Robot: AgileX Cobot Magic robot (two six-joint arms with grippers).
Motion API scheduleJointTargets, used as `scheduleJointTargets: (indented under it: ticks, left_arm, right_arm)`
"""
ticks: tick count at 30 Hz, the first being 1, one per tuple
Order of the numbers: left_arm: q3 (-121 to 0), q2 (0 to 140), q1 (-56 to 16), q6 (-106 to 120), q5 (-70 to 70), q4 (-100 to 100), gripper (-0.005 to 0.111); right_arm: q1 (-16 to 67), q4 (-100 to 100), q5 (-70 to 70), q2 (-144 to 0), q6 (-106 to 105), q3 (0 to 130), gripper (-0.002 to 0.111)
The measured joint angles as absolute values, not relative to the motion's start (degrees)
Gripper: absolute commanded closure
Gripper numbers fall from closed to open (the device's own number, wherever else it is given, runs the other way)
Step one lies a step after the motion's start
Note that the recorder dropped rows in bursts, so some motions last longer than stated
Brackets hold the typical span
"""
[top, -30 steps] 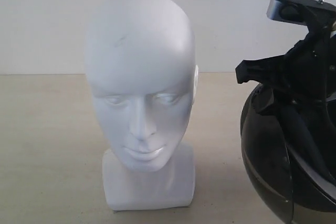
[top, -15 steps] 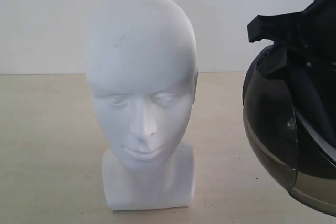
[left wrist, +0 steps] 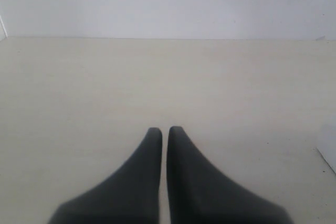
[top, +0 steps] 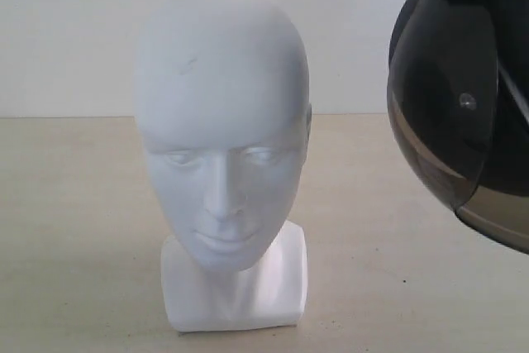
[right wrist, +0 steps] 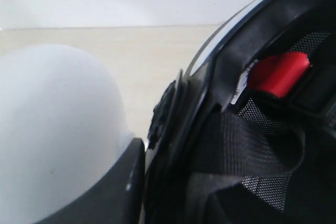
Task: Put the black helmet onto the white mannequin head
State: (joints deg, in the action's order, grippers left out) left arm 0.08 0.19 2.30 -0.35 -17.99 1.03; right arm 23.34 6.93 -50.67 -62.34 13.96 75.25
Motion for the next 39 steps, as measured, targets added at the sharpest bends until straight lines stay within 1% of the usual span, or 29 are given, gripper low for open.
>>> scheduleJointTargets:
  ticks: [7, 19, 29, 39]
  left_arm:
    - [0.08, 0.19, 2.3, -0.35, -17.99, 1.03, 0.102]
    - [0.08, 0.19, 2.3, -0.35, -17.99, 1.03, 0.102]
    - [0.08, 0.19, 2.3, -0.35, -17.99, 1.03, 0.102]
    - [0.08, 0.19, 2.3, -0.35, -17.99, 1.03, 0.102]
  right_arm:
    - [23.34, 9.25, -50.53, -60.27, 13.96, 76.86, 0.108]
    - [23.34, 10.9, -46.24, -57.84, 11.25, 79.18, 0.108]
    - [23.34, 10.86, -35.14, -57.84, 4.43, 79.29, 0.108]
    - [23.34, 10.97, -19.46, -57.84, -11.47, 79.29, 0.108]
